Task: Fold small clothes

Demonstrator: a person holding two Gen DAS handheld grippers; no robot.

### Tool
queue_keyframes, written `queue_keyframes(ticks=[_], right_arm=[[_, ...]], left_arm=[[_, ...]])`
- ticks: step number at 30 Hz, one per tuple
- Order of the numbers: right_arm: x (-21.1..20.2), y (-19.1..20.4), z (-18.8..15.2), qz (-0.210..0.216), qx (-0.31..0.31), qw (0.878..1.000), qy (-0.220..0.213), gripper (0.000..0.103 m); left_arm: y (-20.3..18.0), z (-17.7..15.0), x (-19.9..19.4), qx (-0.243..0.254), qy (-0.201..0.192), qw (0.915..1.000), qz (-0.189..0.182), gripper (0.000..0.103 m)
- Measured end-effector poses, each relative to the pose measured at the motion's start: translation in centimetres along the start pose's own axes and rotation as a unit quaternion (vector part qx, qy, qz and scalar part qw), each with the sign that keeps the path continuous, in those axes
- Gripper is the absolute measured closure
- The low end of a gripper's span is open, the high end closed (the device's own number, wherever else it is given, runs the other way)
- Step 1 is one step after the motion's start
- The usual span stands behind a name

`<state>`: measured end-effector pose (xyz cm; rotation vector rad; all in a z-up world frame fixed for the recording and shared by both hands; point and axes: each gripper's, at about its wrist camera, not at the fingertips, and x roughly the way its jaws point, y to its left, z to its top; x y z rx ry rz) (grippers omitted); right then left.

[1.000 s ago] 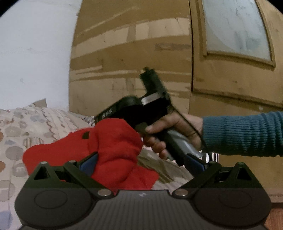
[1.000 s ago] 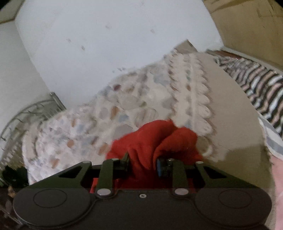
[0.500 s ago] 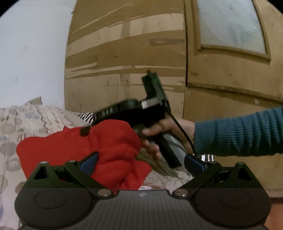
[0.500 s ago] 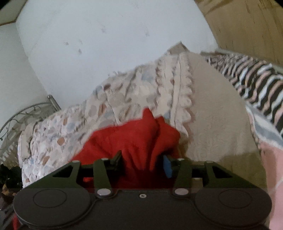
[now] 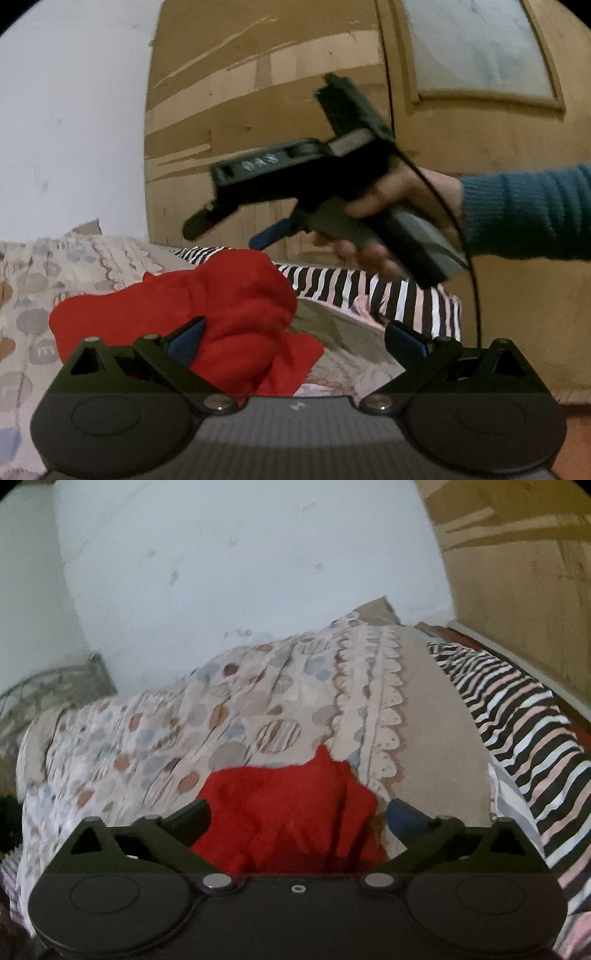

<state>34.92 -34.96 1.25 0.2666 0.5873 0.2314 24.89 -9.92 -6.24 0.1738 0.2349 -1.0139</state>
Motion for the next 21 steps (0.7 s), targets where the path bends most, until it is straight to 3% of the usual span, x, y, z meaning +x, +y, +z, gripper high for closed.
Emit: queue_keyframes(ticks=[4,9,12,16,19,21], right_arm=[[0.7,2.3,-0.8,-0.021,-0.075,0.994,0.073,0.001],[0.8,2.7,-1.2,-0.024,-0.094,0.990,0.104,0.001],[1.2,3.0,-2.3,-0.076,-0.151,0.977,0.129,0.001],[0.6,2.0,-2.9,-0.083,-0.139,0.981,0.112,0.001],[-0.9,2.1,-2.2,-0.098,-0.117,0.987,0.057,0.001],[-1.8,2.5,-1.5,-0.080,-0.101,0.991,0.033,0.001]], left_arm=[[0.0,0.1,-0.1,-0.006,0.002,1.0000,-0.003,0.001],[-1.1,0.1,0.2,0.024,0.012,0.9996,0.007,0.001],[-1.1,0.4,-0.5,0.019,0.008,0.9998,-0.004,0.001],[-0.6,0.8,-2.1,0.000,-0.006,0.9997,-0.022,0.001],[-0.7,0.6,-1.7,0.008,0.005,0.9998,-0.018,0.001],[-1.2,0.5,-1.5,0.023,0.012,0.9995,-0.017,0.001]])
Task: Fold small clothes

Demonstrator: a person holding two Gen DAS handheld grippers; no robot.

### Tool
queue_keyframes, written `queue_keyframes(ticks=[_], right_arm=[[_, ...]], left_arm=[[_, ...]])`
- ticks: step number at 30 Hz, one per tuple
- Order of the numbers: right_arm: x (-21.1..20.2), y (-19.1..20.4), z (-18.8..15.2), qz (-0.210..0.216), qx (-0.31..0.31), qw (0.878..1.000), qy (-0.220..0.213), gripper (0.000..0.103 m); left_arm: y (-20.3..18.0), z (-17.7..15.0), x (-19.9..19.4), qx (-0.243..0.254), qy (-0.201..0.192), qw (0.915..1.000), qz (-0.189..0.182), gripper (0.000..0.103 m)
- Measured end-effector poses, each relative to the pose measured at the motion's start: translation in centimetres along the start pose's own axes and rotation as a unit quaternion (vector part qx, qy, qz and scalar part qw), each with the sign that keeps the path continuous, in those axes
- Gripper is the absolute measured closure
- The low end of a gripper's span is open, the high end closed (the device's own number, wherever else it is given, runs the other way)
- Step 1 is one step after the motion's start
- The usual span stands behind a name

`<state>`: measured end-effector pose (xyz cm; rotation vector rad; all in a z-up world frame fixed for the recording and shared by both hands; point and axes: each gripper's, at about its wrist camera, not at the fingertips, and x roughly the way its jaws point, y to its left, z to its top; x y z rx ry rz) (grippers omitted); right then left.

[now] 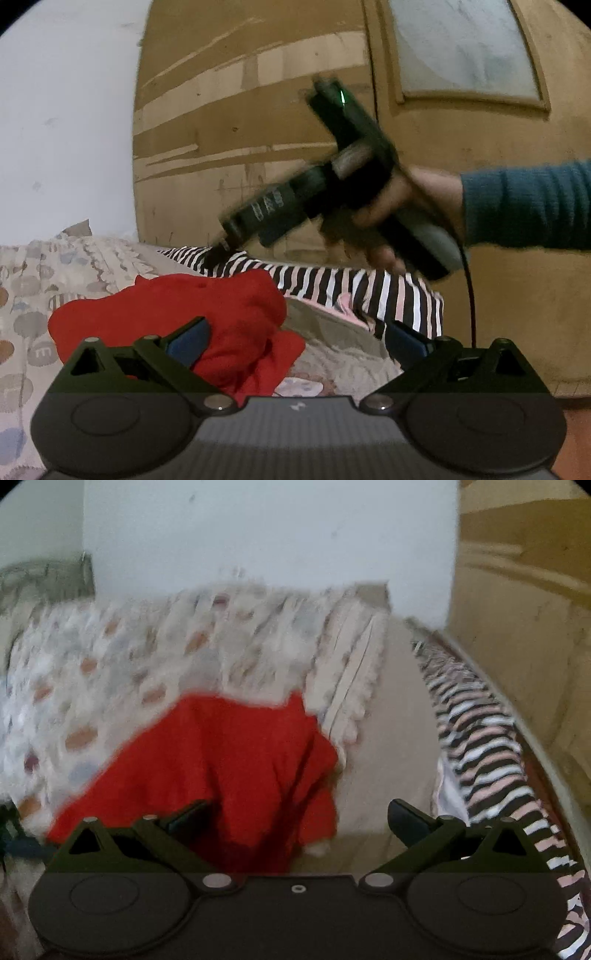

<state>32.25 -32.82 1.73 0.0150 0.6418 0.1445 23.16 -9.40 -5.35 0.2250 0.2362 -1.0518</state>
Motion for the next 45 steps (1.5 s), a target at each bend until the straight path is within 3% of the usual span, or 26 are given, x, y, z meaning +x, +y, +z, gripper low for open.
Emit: queue_keyframes(ticks=[3,6,10,12,15,19,22,25,27,30,32,34,39,45], right_arm=[[-0.3,1.2,0.7,0.031,-0.018,0.999,0.004,0.001],[0.8,3.0,0.0,0.024,-0.091,0.995,0.034,0.001],[2.5,3.7,-2.0,-0.008,-0.139,0.989,0.056,0.001],[2.7,3.1,-2.5,-0.004,-0.118,0.992,0.048,0.001],[2.8,2.2,-3.0,0.000,-0.089,0.995,0.047,0.001],[2.8,1.5,-4.1,-0.009,-0.087,0.996,0.030,0.001],[3.0,0.4,-4.8,0.000,-0.045,0.999,0.024,0.001],[3.2,-0.4,-5.6,0.008,-0.011,1.000,0.015,0.001],[3.2,-0.8,-6.1,0.014,0.010,1.000,0.008,0.001],[3.2,-1.3,-6.9,0.020,0.038,0.999,-0.002,0.001],[3.2,-1.6,-7.5,0.023,0.055,0.998,-0.010,0.001],[3.3,-1.8,-8.0,0.027,0.075,0.997,-0.016,0.001],[3.6,-2.8,-8.8,0.049,0.116,0.992,-0.021,0.001],[2.9,-3.6,-7.1,0.071,0.091,0.993,-0.013,0.000]], left_arm=[[-0.6,-0.3,0.4,0.017,0.009,0.9998,0.000,0.001],[-0.7,-0.3,0.4,0.024,0.013,0.9996,-0.003,0.001],[-0.5,-0.2,-0.1,0.013,0.023,0.9988,-0.041,0.003],[-0.6,0.0,-1.0,0.007,0.021,0.9979,-0.060,0.003],[-0.2,0.6,-2.6,0.003,-0.002,0.9988,-0.049,0.002],[2.8,1.4,-4.5,-0.070,-0.038,0.9964,-0.028,0.001],[6.2,1.5,-5.3,-0.167,-0.056,0.9843,0.011,0.001],[9.4,0.7,-5.0,-0.267,-0.038,0.9608,0.065,0.001],[11.2,-0.2,-4.4,-0.319,-0.014,0.9442,0.082,0.001],[12.8,-1.3,-3.6,-0.374,0.012,0.9238,0.079,0.001],[13.4,-1.9,-2.8,-0.394,0.033,0.9161,0.067,0.001],[13.5,-2.5,-2.1,-0.400,0.052,0.9131,0.056,0.001],[12.6,-3.4,-1.2,-0.375,0.073,0.9216,0.070,0.000],[12.6,-3.3,-1.2,-0.373,0.078,0.9211,0.082,0.000]])
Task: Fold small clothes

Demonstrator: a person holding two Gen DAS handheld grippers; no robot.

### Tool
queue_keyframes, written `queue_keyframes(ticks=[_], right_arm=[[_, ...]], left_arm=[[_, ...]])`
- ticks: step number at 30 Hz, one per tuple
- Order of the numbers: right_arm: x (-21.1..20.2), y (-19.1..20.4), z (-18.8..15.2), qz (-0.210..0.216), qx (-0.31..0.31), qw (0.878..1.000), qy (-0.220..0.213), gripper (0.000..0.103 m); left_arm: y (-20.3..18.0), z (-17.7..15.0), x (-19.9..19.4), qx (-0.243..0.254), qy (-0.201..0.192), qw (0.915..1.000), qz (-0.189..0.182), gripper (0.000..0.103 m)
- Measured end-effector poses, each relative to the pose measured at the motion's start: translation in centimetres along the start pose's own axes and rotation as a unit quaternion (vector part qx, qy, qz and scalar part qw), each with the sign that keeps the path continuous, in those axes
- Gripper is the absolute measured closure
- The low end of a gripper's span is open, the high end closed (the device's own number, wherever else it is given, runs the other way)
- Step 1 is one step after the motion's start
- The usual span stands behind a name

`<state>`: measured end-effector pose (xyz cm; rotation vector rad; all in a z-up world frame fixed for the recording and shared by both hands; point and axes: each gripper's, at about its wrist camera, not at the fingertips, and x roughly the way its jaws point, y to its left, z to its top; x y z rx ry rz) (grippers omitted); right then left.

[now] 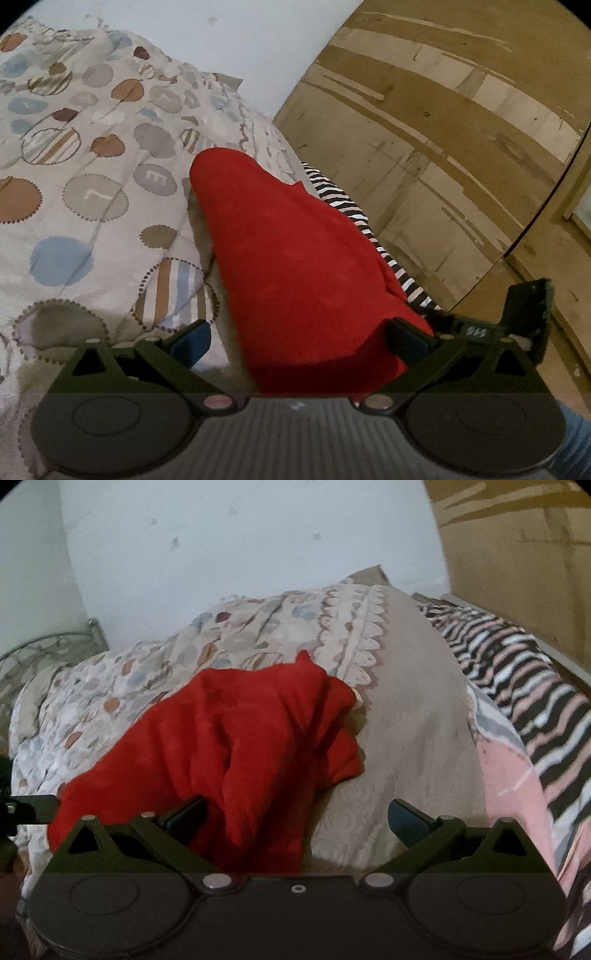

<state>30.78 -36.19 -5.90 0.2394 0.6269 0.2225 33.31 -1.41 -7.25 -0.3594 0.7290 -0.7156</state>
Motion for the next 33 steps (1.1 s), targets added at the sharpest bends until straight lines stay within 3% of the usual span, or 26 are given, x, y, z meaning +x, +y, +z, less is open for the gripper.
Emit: queue_keyframes(ticks=[6,9,13,17,23,27,33], right_arm=[[-1.1,0.5,1.9,0.039,0.012,0.999,-0.027,0.000],[0.2,0.6,2.9,0.038,0.035,0.998,-0.027,0.000],[3.3,0.2,3.9,0.010,0.061,0.998,-0.004,0.000],[6.5,-0.9,3.5,0.019,0.082,0.996,0.027,0.000],[6.8,-2.2,0.8,0.037,0.093,0.995,-0.025,0.000],[6.9,-2.0,0.7,0.036,0.090,0.995,-0.027,0.000],[6.9,-1.9,0.7,0.034,0.087,0.995,-0.027,0.000]], left_arm=[[0.1,0.3,0.0,-0.005,0.004,1.0000,0.007,0.000],[-0.3,0.2,0.0,0.011,-0.002,0.9998,0.016,0.000],[-1.3,-0.1,-0.1,0.048,-0.015,0.9982,0.034,0.000],[-1.5,-0.1,-0.3,0.049,-0.017,0.9980,0.034,0.000],[-0.1,0.9,-0.7,-0.018,-0.012,0.9996,-0.016,0.001],[0.9,1.0,0.8,-0.059,-0.004,0.9979,-0.027,0.000],[2.3,0.6,3.8,-0.109,0.033,0.9901,-0.082,0.000]])
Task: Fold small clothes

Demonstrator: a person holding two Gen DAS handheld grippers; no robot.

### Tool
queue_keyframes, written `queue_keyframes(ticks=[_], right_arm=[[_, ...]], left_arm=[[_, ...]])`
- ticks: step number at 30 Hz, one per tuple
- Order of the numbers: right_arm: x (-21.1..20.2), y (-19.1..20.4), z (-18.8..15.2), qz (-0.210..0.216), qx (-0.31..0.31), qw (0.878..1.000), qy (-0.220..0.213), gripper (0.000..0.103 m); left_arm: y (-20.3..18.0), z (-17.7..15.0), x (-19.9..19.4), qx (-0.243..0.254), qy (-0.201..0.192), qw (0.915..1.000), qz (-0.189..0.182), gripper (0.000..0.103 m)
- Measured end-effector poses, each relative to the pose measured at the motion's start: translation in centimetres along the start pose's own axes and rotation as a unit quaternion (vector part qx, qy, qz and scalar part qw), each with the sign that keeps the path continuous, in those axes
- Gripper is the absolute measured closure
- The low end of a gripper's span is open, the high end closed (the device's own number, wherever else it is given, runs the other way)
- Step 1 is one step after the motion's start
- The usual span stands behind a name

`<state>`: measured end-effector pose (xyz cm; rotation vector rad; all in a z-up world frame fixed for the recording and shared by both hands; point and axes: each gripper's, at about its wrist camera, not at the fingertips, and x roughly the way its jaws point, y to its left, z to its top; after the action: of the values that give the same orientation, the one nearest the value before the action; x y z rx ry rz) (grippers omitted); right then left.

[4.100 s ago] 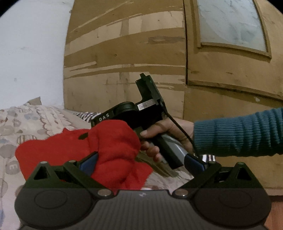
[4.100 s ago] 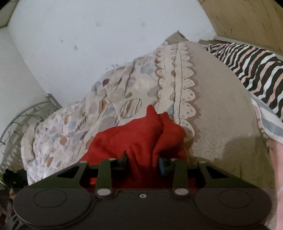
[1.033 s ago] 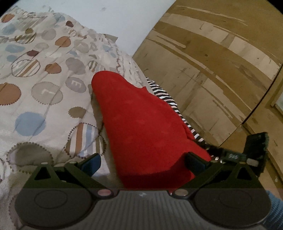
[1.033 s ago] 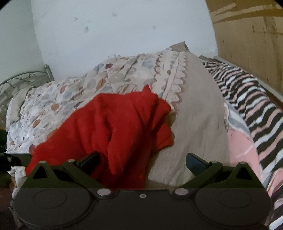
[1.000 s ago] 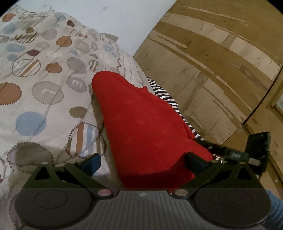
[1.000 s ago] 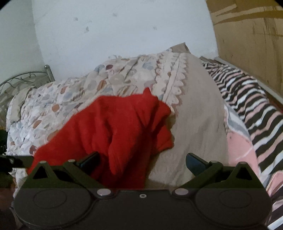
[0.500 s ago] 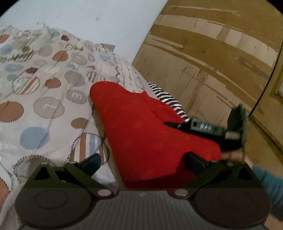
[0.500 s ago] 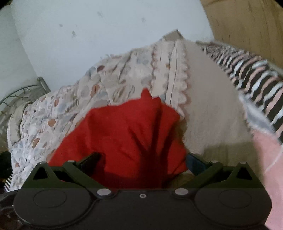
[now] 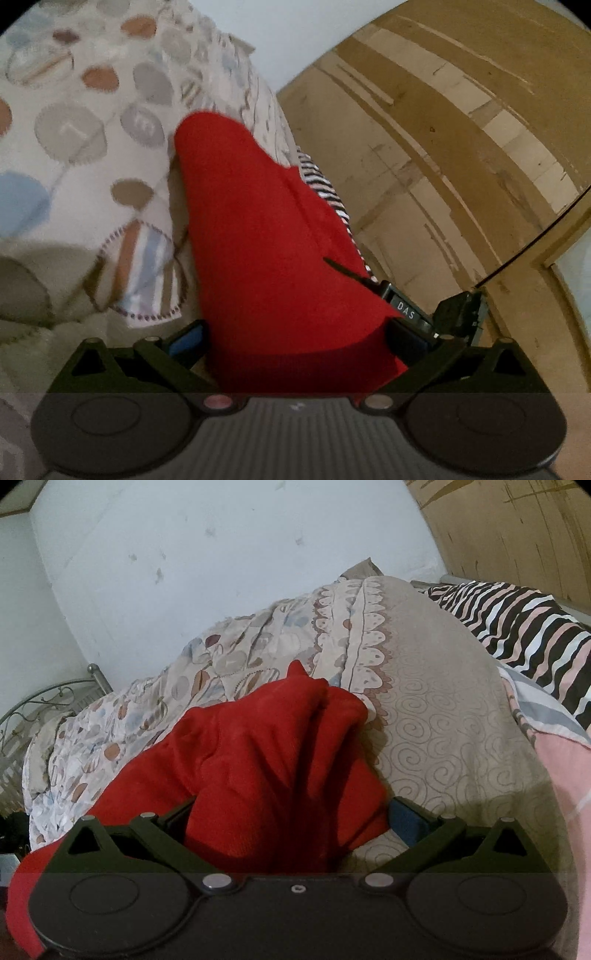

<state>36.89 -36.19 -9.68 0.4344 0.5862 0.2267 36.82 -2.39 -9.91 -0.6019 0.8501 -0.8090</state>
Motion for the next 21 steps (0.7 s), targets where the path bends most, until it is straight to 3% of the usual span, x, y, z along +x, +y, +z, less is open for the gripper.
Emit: queue_keyframes(ticks=[8,13,18,21], right_arm=[[-0.2,0.0,0.5,0.005,0.016,1.000,0.020,0.006],[-1.2,1.0,1.0,0.019,0.013,0.999,0.034,0.036],[-1.5,1.7,1.8,0.016,0.046,0.998,0.047,0.049],[-2.4,4.0,2.2,0.013,0.002,0.999,0.036,0.053]], left_arm=[[0.9,0.3,1.6,-0.013,0.018,0.9994,-0.028,0.000],[0.2,0.4,1.3,-0.003,0.014,0.9997,-0.022,0.008],[-1.0,0.7,0.5,0.017,0.006,0.9998,-0.011,0.019],[-1.7,1.1,-0.4,0.033,0.004,0.9994,-0.013,0.023]])
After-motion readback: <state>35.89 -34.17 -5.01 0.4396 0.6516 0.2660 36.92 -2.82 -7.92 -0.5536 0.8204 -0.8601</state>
